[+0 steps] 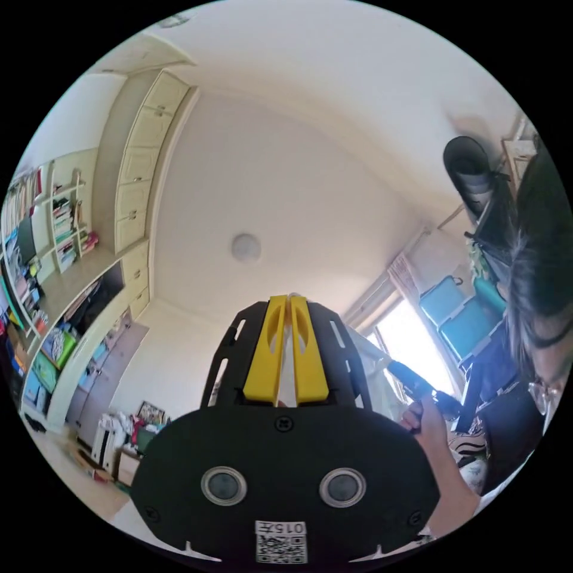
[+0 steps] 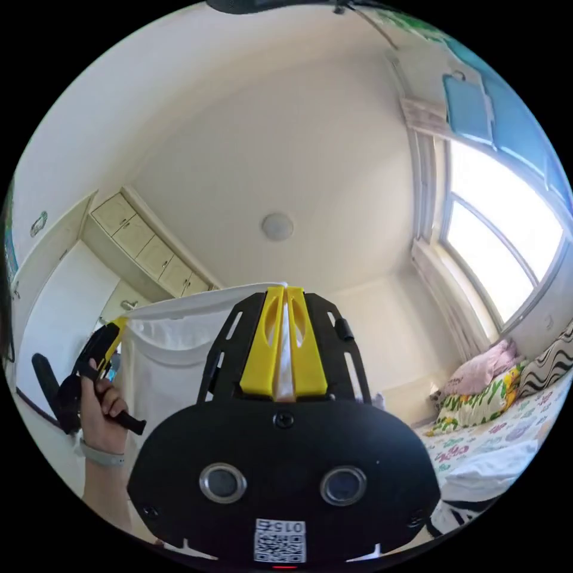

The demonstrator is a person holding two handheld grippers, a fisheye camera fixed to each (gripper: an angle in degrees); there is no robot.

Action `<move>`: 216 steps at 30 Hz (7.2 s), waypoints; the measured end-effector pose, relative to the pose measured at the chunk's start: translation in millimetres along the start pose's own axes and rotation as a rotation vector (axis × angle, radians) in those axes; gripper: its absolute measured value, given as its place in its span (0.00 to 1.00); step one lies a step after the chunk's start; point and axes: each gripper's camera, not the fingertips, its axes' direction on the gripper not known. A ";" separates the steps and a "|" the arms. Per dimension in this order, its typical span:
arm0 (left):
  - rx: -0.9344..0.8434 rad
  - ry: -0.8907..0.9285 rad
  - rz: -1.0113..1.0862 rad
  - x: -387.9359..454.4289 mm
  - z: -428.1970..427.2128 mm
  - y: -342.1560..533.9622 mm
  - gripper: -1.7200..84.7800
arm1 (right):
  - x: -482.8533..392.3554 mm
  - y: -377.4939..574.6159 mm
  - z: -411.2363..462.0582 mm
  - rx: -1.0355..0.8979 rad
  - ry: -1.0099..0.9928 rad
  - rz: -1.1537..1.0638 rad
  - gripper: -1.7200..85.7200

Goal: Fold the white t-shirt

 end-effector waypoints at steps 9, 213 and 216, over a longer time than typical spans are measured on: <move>0.231 -0.160 0.344 85.9 -1.6 -41.0 0.01 | -46.5 -42.4 5.1 0.222 0.110 -0.378 0.01; -1.493 -0.149 -0.169 -310.1 13.2 213.3 0.11 | 328.8 61.6 131.1 -1.542 -0.174 0.066 0.04; -1.400 -0.159 -0.145 -297.6 5.6 189.8 0.10 | 316.1 36.2 156.3 -1.441 -0.143 0.011 0.04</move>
